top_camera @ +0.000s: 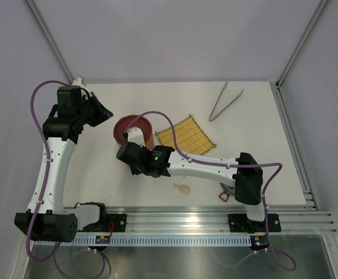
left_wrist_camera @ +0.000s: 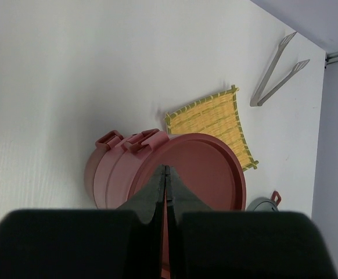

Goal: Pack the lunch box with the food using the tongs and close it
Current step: Close the fastener on the packing box.

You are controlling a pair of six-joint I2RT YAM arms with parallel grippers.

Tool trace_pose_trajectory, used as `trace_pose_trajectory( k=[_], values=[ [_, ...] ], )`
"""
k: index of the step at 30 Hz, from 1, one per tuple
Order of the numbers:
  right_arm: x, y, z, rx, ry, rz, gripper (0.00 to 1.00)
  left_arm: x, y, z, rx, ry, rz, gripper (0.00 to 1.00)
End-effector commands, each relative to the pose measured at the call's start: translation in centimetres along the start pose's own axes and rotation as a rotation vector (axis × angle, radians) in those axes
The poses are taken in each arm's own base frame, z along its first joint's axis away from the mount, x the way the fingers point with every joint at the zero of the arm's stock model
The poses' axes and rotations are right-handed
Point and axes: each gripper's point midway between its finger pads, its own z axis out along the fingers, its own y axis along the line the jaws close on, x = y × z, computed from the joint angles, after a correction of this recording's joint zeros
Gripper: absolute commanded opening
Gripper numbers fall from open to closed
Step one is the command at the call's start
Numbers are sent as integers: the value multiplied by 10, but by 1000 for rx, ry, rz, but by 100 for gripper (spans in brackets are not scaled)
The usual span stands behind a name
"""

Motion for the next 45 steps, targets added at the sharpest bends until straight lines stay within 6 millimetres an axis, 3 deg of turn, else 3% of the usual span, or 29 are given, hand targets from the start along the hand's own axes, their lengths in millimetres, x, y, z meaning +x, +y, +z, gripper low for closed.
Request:
trace_pose_trajectory(
  k=[1,9,20,26,29,38,45],
  values=[
    [-11,-22,-3,124,-25,-33,0,-7,-5,-2,28,-37,8,0],
    [-11,-51,-10,208,-52,-21,0,-1,-5,-3,38,-26,-5,0],
    [-11,-48,-16,165,-58,-9,0,-1,-3,-7,30,-37,0,0],
    [-23,-24,-19,79,-85,-17,0,-7,0,-11,7,-69,-2,0],
    [-30,-21,-14,103,-94,-25,0,-14,4,-18,-20,-121,-13,0],
    [-29,-37,-3,197,-91,-35,0,-17,5,-21,-31,-132,-11,0],
    [-26,-57,-9,262,-99,-33,0,-15,3,-17,-21,-118,-18,0]
  ],
)
